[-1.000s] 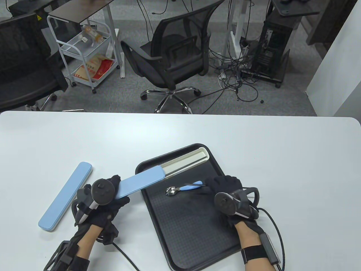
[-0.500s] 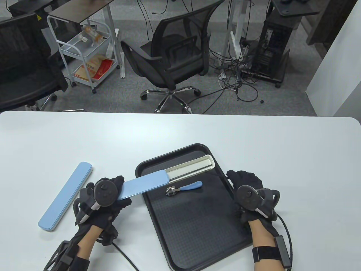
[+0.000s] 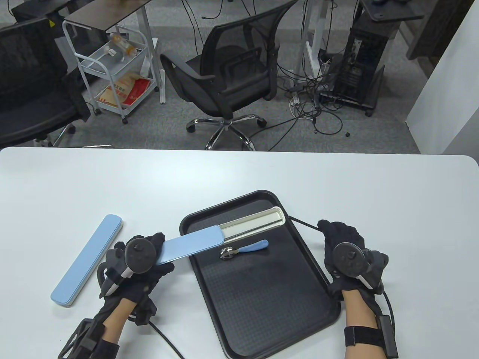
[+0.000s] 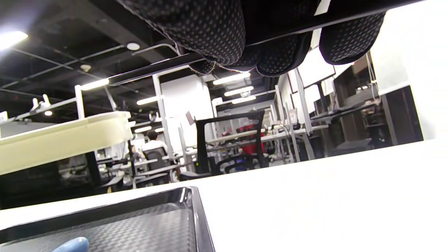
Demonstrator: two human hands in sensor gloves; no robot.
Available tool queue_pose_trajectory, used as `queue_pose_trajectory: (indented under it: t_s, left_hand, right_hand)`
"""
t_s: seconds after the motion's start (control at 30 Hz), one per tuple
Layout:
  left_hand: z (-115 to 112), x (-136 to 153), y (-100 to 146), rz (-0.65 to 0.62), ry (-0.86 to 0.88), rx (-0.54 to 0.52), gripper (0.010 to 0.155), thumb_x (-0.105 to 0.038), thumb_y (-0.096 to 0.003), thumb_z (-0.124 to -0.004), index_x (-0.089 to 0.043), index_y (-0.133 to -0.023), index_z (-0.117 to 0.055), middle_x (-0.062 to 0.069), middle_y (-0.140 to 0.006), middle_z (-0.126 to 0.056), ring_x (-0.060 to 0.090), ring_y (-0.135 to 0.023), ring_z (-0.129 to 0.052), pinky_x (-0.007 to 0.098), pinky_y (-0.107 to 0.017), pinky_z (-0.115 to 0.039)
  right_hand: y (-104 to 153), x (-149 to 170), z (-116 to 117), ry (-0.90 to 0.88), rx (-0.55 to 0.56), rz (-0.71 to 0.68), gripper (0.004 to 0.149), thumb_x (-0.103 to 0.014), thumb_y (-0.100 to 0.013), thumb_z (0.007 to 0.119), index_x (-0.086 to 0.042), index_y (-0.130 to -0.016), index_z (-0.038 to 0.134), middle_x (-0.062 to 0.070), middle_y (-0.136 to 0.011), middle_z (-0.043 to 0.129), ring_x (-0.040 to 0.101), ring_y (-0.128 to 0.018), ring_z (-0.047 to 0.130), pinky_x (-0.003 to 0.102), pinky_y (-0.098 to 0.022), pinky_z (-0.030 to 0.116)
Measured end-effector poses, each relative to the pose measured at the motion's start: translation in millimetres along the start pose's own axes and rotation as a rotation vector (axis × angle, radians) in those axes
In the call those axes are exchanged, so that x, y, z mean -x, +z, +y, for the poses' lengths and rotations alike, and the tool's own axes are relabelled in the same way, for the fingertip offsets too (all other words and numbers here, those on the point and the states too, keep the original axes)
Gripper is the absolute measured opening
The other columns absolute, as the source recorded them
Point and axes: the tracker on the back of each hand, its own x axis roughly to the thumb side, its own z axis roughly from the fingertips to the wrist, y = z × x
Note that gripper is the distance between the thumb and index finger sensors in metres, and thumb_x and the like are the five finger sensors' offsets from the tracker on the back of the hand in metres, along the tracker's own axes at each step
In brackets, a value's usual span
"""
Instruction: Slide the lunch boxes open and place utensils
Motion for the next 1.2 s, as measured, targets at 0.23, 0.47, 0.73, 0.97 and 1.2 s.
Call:
queue_pose_trajectory:
  t_s: [0.23,0.47,0.73,0.97,1.2]
  left_hand:
    - [-2.5,-5.9,1.0,-0.042,-0.037,0.008,0.088,-0.052,-0.0415,-0.096,-0.030,-0.111,-0.048,-0.004,-0.114,-0.061,0.036,-0.114,-0.050,0.073,-0.081,-0.030]
    - [-2.3,-12.4,3.2,-0.074,-0.064,0.005,0.088,-0.053,-0.0414,-0.096,-0.030,-0.111,-0.048,-0.004,-0.114,-0.061,0.036,-0.114,-0.051,0.073,-0.080,-0.031]
    - [-3.2,-13.9,3.2,-0.085,-0.073,0.011,0.088,-0.053,-0.0415,-0.096,-0.029,-0.111,-0.048,-0.004,-0.114,-0.061,0.036,-0.114,-0.051,0.073,-0.080,-0.032]
    - [-3.7,-21.2,5.2,-0.117,-0.099,0.005,0.088,-0.054,-0.0414,-0.095,-0.029,-0.111,-0.048,-0.004,-0.114,-0.061,0.036,-0.113,-0.052,0.073,-0.080,-0.032]
    - [-4.8,-26.3,6.5,-0.140,-0.113,0.007,0.088,-0.055,-0.0411,-0.095,-0.029,-0.111,-0.048,-0.004,-0.114,-0.062,0.036,-0.113,-0.053,0.073,-0.080,-0.034]
  right_hand:
    - [-5.1,-28.2,0.1,0.067,-0.006,-0.121,0.042,-0.012,-0.054,0.083,-0.023,-0.095,0.079,0.007,-0.092,0.083,0.039,-0.085,0.082,0.066,-0.066,0.068]
    - [-5.3,-73.2,10.4,0.211,-0.052,-0.295,0.042,-0.015,-0.053,0.087,-0.025,-0.093,0.081,0.002,-0.091,0.088,0.034,-0.085,0.087,0.064,-0.067,0.067]
    - [-0.9,-99.9,21.3,0.274,-0.056,-0.402,0.046,-0.015,-0.051,0.090,-0.031,-0.092,0.076,-0.001,-0.089,0.091,0.031,-0.085,0.089,0.064,-0.068,0.067]
    - [0.6,-114.3,24.5,0.309,-0.060,-0.454,0.042,-0.016,-0.051,0.090,-0.032,-0.088,0.078,-0.004,-0.088,0.092,0.029,-0.085,0.089,0.063,-0.068,0.067]
    - [1.5,-130.9,28.8,0.326,-0.102,-0.496,0.042,-0.017,-0.051,0.091,-0.032,-0.088,0.079,-0.004,-0.087,0.092,0.028,-0.086,0.088,0.063,-0.068,0.066]
